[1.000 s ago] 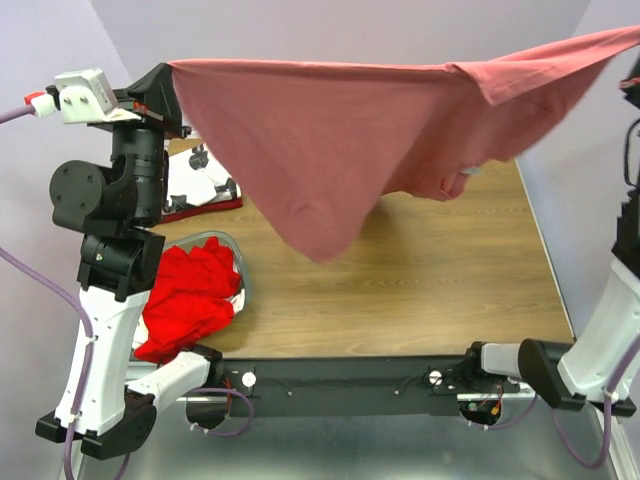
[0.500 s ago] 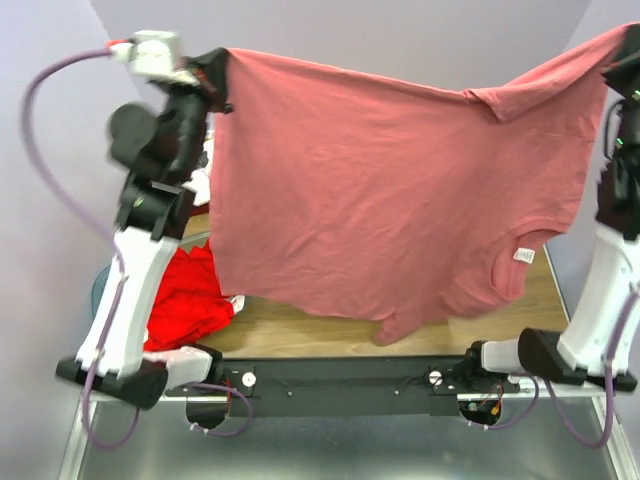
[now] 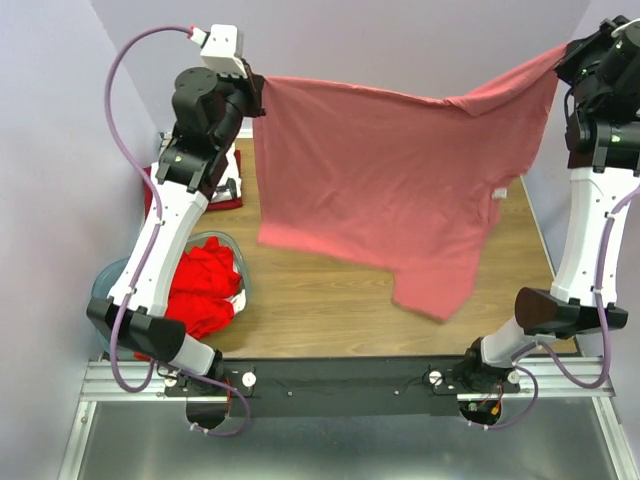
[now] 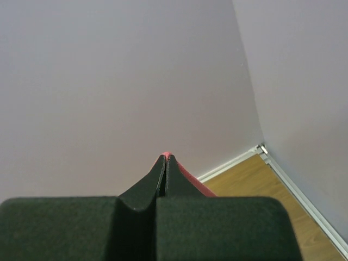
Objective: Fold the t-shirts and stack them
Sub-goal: Flatten the tshirt out
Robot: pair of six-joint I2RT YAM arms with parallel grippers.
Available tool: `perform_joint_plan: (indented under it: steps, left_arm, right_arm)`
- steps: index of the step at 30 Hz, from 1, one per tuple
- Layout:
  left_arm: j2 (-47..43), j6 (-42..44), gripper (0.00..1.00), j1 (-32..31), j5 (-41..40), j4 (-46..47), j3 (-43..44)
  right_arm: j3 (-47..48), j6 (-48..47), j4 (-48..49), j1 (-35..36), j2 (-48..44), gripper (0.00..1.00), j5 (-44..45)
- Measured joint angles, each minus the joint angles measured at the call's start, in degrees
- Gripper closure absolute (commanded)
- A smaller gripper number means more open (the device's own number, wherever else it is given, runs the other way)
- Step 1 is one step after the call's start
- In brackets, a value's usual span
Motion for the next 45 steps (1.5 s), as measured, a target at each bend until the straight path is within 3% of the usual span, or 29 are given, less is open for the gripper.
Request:
perform_joint_plan:
  steps: [8,13,18,23,31,36,41,45]
  left_arm:
    - [-7.1,-0.1,1.0,0.0,2.0,1.3,0.2]
    - [-14.6,-0.3,1.0,0.0,2.5,3.6,-4.3]
    - [-23.3,-0.2,1.0,0.0,1.8,6.3,-8.7]
    - [-25.8,0.7,1.0,0.0,1.7,8.3,-7.8]
    - [-24.0,1.9,1.0,0.0,3.6,9.6,-5.6]
    - [-20.5,2.2,1.0,0.0,4.9,10.4,-7.0]
    - [-14.5,3.3,1.0,0.0,3.2,12.5,-10.8]
    - [-1.1,5.2,1.0,0.0,-0.8,15.3,-10.1]
  right_arm:
    - [0.7,-0.9,0.3,0.0,-6.4,0.99,0.3]
    - [1.3,-2.6,0.3,0.0,-11.1,0.99,2.0]
    - [5.0,-5.6,0.7,0.0,-14.1,0.99,5.5]
    - [10.3,-8.2,2.2,0.0,-14.6,0.99,8.1]
    - [11.0,-10.3,5.5,0.0,-14.6,1.0,10.3]
    - [6.4,-10.9,8.3,0.0,-14.3,1.0,11.6]
    - [-1.9,-10.8,11.3,0.0,-11.9,1.0,11.9]
    - [-9.2,-10.3,14.8,0.0,-4.3,0.99,12.1]
